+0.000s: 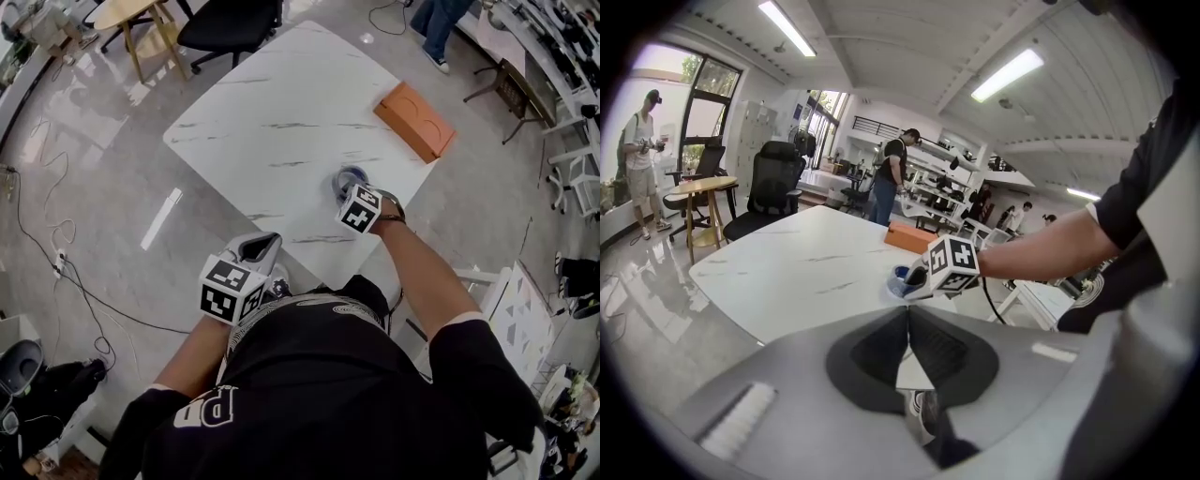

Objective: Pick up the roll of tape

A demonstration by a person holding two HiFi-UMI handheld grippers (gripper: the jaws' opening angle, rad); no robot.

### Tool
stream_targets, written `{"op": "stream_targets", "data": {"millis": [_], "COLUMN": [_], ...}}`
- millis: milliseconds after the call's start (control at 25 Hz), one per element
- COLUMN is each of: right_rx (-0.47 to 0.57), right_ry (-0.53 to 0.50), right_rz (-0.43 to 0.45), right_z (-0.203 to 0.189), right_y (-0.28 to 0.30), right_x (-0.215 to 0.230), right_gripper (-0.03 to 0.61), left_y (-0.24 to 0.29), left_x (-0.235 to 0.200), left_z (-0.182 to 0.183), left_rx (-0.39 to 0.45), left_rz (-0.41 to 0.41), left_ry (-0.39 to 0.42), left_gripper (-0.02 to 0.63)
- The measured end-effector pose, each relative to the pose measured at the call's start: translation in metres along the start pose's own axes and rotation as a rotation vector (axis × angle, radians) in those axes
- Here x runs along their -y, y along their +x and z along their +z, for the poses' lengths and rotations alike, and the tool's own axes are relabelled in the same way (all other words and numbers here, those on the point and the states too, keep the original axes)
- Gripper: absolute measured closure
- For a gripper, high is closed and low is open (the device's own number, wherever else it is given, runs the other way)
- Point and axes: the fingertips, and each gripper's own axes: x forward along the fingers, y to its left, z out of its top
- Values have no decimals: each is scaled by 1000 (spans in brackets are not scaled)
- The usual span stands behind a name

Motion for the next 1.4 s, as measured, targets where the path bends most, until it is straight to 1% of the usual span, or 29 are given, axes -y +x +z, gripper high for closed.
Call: {"op": "stream_targets", "data": {"millis": [80, 280, 400, 680, 800, 920, 1160, 1400], "right_rx": [46, 192, 262, 439, 521, 591, 740, 866], "right_ry": [58, 245, 326, 554, 637, 689, 785, 834], "right_rz": [-5, -8, -16, -15, -30, -54, -63, -73], "right_z": [5, 18, 23, 20, 18, 17, 21, 23], "right_y": [-10, -36, -56, -96, -115, -135, -174, -210], "right_x": [1, 2, 2, -2, -3, -3, -10, -18], "right_gripper": [520, 526, 530, 531, 531, 531, 531, 532], "left_y": [2, 9, 13, 20, 23, 26, 28, 33], "left_x": [2, 9, 13, 22, 24, 26, 33, 40], "left_z": [2, 7, 10, 18, 23, 29, 36, 39], "left_rx": [-1, -9, -15, -25, -20, -11, -9, -7], "left_rz": [-10, -41, -61, -98, -110, -127, -139, -137], "left_ry": [9, 43, 66, 111, 105, 96, 130, 196], "left_gripper": [554, 554, 554, 554, 554, 554, 554, 554]}}
